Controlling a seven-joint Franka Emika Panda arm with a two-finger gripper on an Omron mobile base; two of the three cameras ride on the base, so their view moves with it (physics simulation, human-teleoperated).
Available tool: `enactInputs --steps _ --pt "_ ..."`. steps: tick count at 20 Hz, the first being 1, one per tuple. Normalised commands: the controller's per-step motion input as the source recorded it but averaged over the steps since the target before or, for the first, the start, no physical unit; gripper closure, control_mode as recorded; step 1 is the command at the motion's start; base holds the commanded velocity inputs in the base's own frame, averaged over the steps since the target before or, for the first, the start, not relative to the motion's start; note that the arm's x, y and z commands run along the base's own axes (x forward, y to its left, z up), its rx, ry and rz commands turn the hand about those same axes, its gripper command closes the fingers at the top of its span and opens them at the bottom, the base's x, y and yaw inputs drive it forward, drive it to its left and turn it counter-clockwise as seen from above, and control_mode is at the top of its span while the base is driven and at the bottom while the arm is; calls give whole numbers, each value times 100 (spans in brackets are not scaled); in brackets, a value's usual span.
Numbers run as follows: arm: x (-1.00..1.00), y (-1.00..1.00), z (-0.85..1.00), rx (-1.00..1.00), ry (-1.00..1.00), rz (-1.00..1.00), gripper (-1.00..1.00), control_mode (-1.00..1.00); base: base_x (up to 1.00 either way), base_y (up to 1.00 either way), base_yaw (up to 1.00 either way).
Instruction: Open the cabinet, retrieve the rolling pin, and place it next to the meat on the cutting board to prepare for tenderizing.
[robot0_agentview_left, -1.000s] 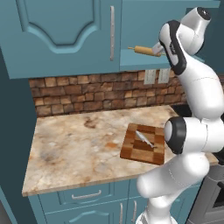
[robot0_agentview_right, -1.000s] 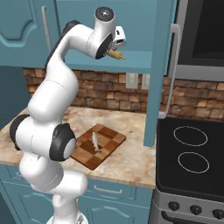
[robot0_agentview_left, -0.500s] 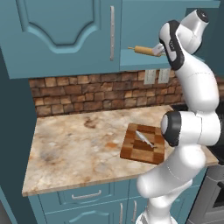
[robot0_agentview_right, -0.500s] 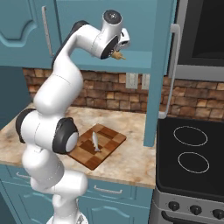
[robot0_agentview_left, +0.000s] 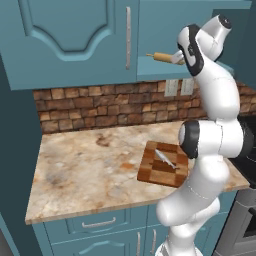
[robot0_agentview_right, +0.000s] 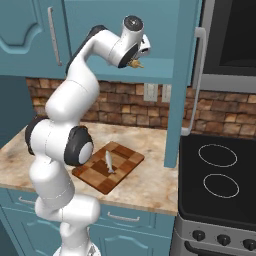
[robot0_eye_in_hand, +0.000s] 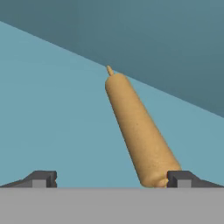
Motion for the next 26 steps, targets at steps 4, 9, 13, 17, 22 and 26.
enactInputs --steps 4,9,13,17,22,26 --pt "43 -2 -7 0 1 3 -100 -100 0 0 0" --pt "33 0 -12 0 2 5 -100 -100 0 0 0" --pt "33 0 -12 0 4 5 -100 -100 0 0 0" --pt "32 0 -12 0 4 6 -100 -100 0 0 0" --pt "28 0 -16 0 5 6 100 -100 0 0 0" --pt "16 0 -26 0 6 5 100 -100 0 0 0"
